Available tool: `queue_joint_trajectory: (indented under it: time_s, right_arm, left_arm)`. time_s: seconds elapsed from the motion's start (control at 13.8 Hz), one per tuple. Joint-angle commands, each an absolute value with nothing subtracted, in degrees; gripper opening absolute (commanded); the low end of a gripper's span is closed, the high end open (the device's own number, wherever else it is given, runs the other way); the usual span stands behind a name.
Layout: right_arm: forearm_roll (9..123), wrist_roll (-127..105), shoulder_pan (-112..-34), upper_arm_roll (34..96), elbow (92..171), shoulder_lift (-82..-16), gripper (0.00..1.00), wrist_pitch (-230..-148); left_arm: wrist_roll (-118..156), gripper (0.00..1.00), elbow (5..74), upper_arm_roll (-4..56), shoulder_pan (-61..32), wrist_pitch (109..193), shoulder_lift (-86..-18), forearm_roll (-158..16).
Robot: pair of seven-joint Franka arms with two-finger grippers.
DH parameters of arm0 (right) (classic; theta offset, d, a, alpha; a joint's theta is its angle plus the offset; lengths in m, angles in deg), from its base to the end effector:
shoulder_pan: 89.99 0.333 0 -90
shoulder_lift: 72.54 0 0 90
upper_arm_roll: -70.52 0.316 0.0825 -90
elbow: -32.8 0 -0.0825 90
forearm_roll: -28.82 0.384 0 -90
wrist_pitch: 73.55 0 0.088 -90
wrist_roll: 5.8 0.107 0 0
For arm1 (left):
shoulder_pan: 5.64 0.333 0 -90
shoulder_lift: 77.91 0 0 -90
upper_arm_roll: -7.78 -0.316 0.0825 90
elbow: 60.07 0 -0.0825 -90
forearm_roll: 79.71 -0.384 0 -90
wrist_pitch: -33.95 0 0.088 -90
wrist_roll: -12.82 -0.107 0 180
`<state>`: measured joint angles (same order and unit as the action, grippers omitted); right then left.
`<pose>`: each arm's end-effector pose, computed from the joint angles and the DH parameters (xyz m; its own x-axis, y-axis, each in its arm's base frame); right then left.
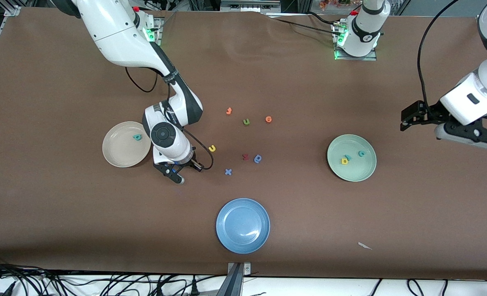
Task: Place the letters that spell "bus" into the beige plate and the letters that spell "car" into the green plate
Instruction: 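Place the yellow s on the cream plate with the right gripper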
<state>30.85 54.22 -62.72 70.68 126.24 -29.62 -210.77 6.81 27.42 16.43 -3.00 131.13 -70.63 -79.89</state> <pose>0.6123 0.3179 0.1816 0.8279 -0.5606 -0.0155 -0.5608 -0.8275 -0.0258 0.6008 -0.0574 0.5839 0.9774 -0.2065 0.0449 -0.2072 -0.9782 0.0113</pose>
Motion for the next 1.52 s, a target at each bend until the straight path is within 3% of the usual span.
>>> queue_joint_trajectory:
  time_s: [0.0, 0.36, 0.58, 0.65, 0.8, 1.09, 1.45]
  right_arm:
    - [32.4, 47.1, -65.2, 70.4, 129.6, -35.9, 0.1, -205.8]
    - [29.5, 28.2, -74.9, 70.4, 150.4, -49.8, 0.1, -208.7]
    - [25.1, 22.6, -80.1, 70.6, 160.0, -55.2, 0.1, -212.9]
    - [25.0, 21.5, -80.8, 70.6, 161.5, -55.9, 0.14, -213.0]
    - [25.1, 21.2, -81.9, 70.6, 161.5, -55.7, 1.0, -213.0]
    - [26.1, 28.0, -77.1, 70.9, 156.8, -54.5, 1.0, -212.5]
    - [31.9, 44.0, -65.6, 70.9, 144.9, -45.3, 1.0, -213.0]
  left_arm:
    - [13.7, 1.0, 35.2, 13.1, -9.0, 133.7, -75.1, -86.4]
    - [12.4, 1.0, 36.2, 12.6, -9.9, 133.2, -77.0, -80.3]
    - [12.5, 1.0, 35.5, 12.8, -9.3, 131.0, -76.9, -79.9]
    - [12.4, 1.0, 34.9, 12.7, -9.2, 129.5, -76.7, -80.0]
    - [12.3, 1.0, 34.8, 12.8, -9.2, 129.3, -76.8, -79.9]
    - [11.9, 1.0, 34.6, 12.7, -8.4, 129.2, -77.1, -79.8]
    - [11.9, 1.0, 33.8, 12.8, -8.4, 128.0, -77.1, -79.7]
